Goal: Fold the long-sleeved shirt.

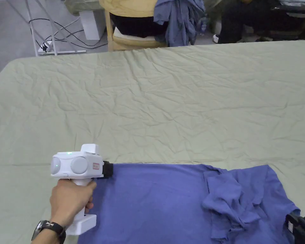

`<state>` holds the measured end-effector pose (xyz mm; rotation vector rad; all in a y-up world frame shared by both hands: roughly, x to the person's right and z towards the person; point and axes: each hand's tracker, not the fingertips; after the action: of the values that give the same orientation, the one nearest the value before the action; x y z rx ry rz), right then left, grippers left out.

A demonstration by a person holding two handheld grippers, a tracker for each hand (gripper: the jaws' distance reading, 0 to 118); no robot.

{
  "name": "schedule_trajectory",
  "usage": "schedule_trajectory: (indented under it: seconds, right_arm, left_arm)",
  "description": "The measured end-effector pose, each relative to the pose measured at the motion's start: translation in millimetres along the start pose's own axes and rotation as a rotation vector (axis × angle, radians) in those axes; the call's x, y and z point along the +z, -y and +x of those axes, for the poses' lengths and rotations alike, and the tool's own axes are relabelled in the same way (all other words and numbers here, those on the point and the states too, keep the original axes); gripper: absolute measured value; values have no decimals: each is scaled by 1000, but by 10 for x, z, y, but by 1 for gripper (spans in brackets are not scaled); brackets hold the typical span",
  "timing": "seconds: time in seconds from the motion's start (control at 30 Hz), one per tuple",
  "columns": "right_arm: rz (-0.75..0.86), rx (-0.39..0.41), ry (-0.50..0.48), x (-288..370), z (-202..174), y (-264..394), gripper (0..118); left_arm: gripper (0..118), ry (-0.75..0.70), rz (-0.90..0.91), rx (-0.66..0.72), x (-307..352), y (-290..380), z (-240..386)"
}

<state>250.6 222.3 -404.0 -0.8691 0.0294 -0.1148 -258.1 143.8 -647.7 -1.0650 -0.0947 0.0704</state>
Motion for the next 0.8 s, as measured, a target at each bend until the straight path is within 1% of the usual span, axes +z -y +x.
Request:
schedule_trajectory:
  seconds: [0.03,0.07,0.23,0.3,0.33,0.37,0.4,0.43,0.47,0.5,0.6,0.73,0.8]
  right_arm:
    - [0,-2,0,3,6,0,0]
    - [0,-2,1,3,10,-3,0]
    - [16,-23,-16,12,60,-148,1]
    - [27,-7,-23,-29,90,-344,2]
    - [25,3,-27,-72,118,-473,8]
    - [13,20,-28,-145,151,-626,34]
    - [7,28,-27,-239,193,-786,58]
    - [-16,38,-20,-356,237,-929,67]
    - [-68,43,-28,-502,296,-1062,65]
    - [-105,43,-43,-652,357,-1192,65]
    - [-158,45,-25,-1154,496,-1444,65]
    - [-297,52,-8,-1733,577,-1584,65]
    - [-320,23,-27,-1927,584,-1558,58]
  left_arm:
    - [14,0,10,-20,14,2,11]
    - [5,13,17,-25,85,29,29]
    - [5,-5,10,-13,82,73,95]
    - [5,-7,7,-19,89,80,103]
    - [5,-6,6,-20,101,80,103]
    - [5,-6,5,-20,102,84,107]
    - [5,-5,4,-22,99,88,111]
    - [5,-4,1,-21,96,92,116]
    - [5,-5,-3,-27,91,77,117]
    - [5,-8,-6,-34,90,74,132]
    - [4,-9,-11,-38,85,64,135]
    - [4,1,-14,-17,71,55,109]
    - [4,-1,-12,-21,79,67,127]
